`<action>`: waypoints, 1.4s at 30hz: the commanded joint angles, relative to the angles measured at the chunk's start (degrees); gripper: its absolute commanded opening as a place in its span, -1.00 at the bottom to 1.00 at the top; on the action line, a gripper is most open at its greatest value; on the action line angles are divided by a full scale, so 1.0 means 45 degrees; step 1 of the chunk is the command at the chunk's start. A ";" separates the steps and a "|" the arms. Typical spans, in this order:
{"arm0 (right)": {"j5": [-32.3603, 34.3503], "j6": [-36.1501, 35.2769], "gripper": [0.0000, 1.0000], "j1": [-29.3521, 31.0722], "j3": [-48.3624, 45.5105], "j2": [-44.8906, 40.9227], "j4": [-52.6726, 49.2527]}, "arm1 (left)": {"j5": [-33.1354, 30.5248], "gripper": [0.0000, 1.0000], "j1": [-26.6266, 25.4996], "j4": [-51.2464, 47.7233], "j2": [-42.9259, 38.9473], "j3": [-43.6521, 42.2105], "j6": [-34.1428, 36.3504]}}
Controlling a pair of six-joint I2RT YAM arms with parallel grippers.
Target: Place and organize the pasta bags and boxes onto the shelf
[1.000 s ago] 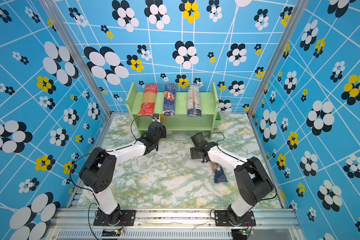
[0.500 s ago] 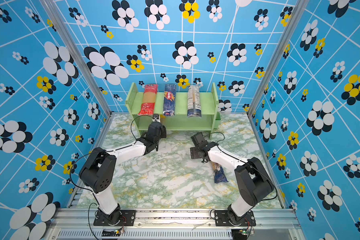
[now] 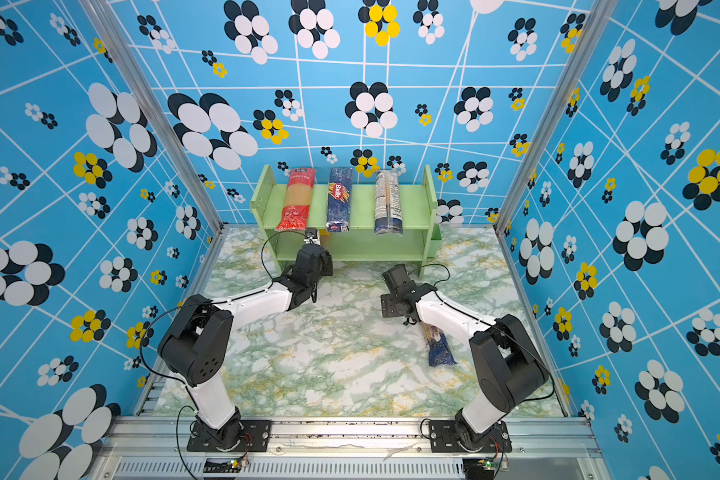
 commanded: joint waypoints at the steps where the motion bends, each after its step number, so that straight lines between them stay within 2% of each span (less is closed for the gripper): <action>1: 0.0248 0.0130 0.80 -0.0075 -0.0128 -0.0307 0.0030 | -0.0671 -0.16 -0.0038 0.1752 -0.0467 -0.0081 -0.0218; 5: 0.0246 0.0149 0.81 -0.0081 -0.0137 -0.0300 0.0020 | -0.0709 -0.15 -0.0049 0.1786 -0.0461 -0.0197 -0.0273; 6: 0.0255 0.0149 0.82 -0.0074 -0.0142 -0.0304 0.0018 | -0.0710 -0.07 -0.0056 0.1791 -0.0447 -0.0209 -0.0299; 8: 0.0256 0.0168 0.82 -0.0069 -0.0130 -0.0299 0.0007 | -0.0710 -0.04 -0.0058 0.1810 -0.0462 -0.0256 -0.0336; 31: 0.0246 0.0208 0.85 -0.0077 -0.0121 -0.0201 0.0003 | -0.0749 0.12 -0.0117 0.1831 -0.0516 -0.0531 -0.0338; 42: 0.0266 0.0226 0.88 -0.0069 -0.0098 -0.0182 -0.0039 | -0.0749 0.28 -0.0170 0.1889 -0.0501 -0.0559 -0.0083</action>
